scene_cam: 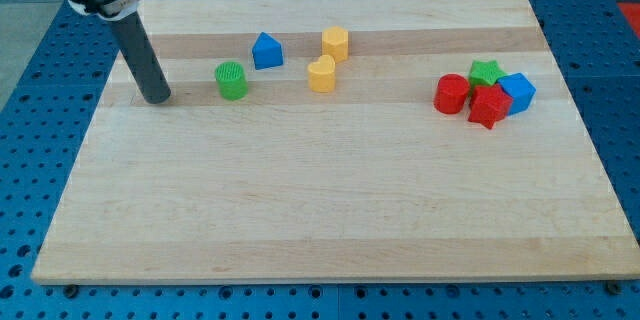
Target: Move green circle horizontal left to yellow heart
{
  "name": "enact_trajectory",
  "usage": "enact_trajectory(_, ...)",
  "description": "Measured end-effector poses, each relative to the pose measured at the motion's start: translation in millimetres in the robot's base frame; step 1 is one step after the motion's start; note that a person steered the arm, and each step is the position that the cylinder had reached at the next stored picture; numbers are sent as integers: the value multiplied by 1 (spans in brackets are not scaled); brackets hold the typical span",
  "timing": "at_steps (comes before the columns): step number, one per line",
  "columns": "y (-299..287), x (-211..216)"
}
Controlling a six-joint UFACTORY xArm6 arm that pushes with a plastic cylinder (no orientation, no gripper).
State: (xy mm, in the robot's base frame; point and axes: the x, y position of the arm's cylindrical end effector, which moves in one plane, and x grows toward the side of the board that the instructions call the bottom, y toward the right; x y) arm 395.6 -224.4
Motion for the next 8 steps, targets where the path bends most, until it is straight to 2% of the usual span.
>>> enact_trajectory(7,79,-11)
enact_trajectory(8,79,6)
